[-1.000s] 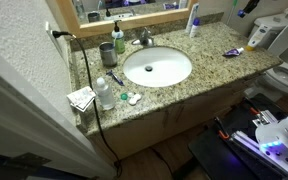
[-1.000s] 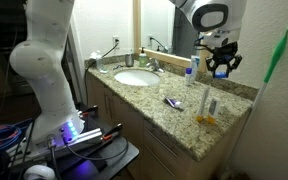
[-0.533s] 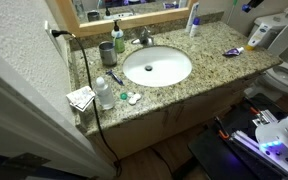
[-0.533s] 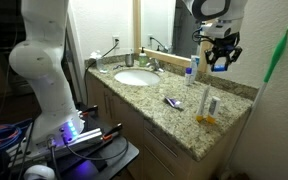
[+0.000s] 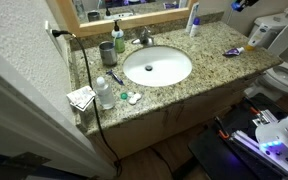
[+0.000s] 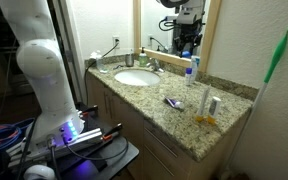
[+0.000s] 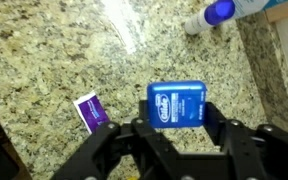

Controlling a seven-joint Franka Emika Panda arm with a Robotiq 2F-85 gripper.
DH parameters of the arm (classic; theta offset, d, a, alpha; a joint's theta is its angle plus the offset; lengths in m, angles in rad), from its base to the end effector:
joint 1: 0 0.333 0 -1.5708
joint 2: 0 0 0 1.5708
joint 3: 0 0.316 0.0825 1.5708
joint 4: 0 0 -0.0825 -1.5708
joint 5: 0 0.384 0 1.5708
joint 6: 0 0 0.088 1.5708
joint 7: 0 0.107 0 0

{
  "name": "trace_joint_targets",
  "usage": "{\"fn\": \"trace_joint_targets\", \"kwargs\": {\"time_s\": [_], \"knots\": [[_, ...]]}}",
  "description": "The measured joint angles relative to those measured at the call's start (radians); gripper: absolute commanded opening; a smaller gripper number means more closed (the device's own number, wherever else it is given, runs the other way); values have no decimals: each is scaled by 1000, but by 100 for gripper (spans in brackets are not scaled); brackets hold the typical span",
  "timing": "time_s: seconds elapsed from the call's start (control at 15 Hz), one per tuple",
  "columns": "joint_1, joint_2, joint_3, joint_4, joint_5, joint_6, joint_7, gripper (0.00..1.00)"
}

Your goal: Move the silver cup to the left side of the counter, move the small blue object and then the toothpaste to the left side of the counter as well

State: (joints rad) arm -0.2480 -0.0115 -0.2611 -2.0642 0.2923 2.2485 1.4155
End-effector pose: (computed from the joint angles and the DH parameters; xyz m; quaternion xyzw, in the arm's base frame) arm 0.4972 -0.2687 0.4581 -0.4971 0.8534 -0.0327 0.1530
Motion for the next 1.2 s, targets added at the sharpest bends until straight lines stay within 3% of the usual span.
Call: {"fn": "trace_joint_targets", "kwargs": {"time_s": [0.07,0.13,0.4,0.67,0.73,0.93,1.0,1.2], "knots": [[7,-31,3,-29,-2,0,-8,56],[9,-48,4,-47,-2,0,-15,31],[18,-55,22,-56,-42,-10,-30,31],[116,-98,144,-92,-92,-22,-22,31],[145,-113,177,-102,-93,-23,-21,56],[214,-147,250,-123,-90,-23,-14,56],[219,-153,255,-126,-90,-23,-14,31],[219,-153,255,-128,-94,-25,-29,31]]}}
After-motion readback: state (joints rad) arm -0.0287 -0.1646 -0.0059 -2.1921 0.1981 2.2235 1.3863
